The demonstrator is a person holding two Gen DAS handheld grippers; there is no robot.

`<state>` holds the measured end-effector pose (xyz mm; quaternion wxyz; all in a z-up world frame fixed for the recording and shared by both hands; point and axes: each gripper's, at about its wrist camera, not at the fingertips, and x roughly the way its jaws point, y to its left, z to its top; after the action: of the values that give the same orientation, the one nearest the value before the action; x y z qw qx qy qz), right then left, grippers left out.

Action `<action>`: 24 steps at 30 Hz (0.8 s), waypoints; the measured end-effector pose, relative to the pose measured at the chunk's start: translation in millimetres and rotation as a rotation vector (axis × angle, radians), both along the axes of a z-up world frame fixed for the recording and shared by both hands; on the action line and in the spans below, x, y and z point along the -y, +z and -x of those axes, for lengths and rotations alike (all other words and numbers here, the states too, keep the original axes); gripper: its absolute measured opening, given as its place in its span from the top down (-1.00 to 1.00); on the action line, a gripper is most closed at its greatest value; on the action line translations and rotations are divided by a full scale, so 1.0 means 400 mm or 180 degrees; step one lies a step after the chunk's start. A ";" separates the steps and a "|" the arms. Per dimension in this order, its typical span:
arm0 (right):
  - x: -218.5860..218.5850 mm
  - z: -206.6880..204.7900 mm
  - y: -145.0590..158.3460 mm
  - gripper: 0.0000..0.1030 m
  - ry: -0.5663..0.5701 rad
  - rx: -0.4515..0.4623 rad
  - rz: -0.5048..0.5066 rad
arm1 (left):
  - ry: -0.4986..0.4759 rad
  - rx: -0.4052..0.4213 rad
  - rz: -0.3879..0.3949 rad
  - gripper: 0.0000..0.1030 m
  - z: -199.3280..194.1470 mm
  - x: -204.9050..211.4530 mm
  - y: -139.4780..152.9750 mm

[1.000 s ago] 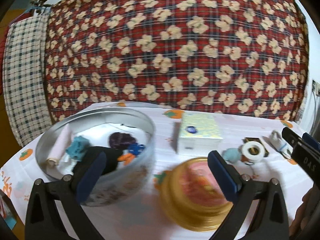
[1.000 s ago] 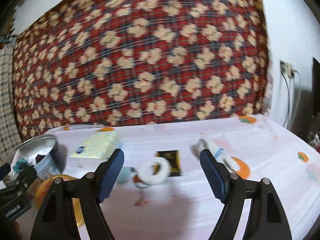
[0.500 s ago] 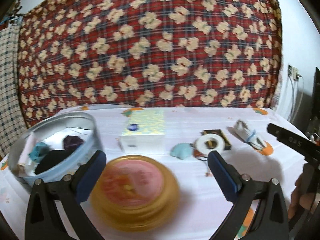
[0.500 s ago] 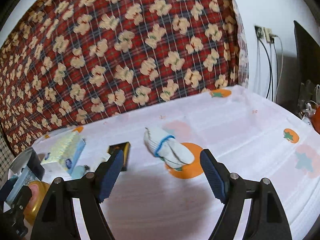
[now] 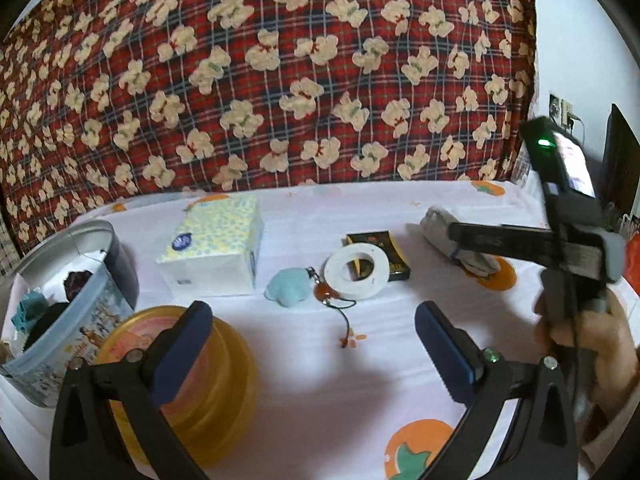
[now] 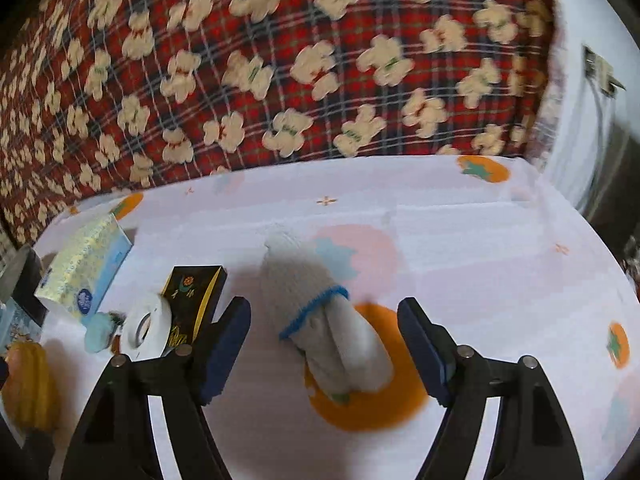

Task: Organize soft objects
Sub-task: 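Grasp the white knit glove with the right tool while the left tool reaches the white tape roll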

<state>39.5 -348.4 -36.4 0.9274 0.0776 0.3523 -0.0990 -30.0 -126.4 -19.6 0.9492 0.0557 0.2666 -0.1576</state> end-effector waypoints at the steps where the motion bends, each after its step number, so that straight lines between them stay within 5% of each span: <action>1: -0.002 -0.025 -0.010 -0.50 0.0076 -0.0086 -0.0028 | -0.0009 -0.0041 0.0018 -0.99 -0.005 0.002 -0.002; 4: 0.003 -0.067 -0.041 0.05 0.0205 -0.0339 -0.0215 | -0.0039 -0.0146 0.0097 -0.99 -0.023 0.007 -0.007; 7: 0.023 -0.054 -0.038 0.23 0.0212 -0.0260 -0.0389 | -0.0039 -0.0173 0.0156 -0.99 -0.044 0.021 -0.006; 12: 0.038 -0.016 -0.014 0.27 0.0160 -0.0058 -0.0440 | -0.0121 -0.0298 0.0275 -0.99 -0.103 0.069 -0.001; 17: 0.061 0.002 0.018 0.26 0.0052 0.0166 -0.0492 | -0.0091 -0.0508 0.0190 -0.67 -0.197 0.137 -0.030; 24: 0.086 0.002 0.023 0.26 0.0018 0.0193 -0.0728 | -0.0055 -0.1060 0.0297 -0.57 -0.294 0.157 -0.084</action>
<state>38.6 -382.6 -27.4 0.9230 0.1848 0.3333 -0.0531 87.5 -189.2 -53.4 0.8920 -0.0131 0.4122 -0.1850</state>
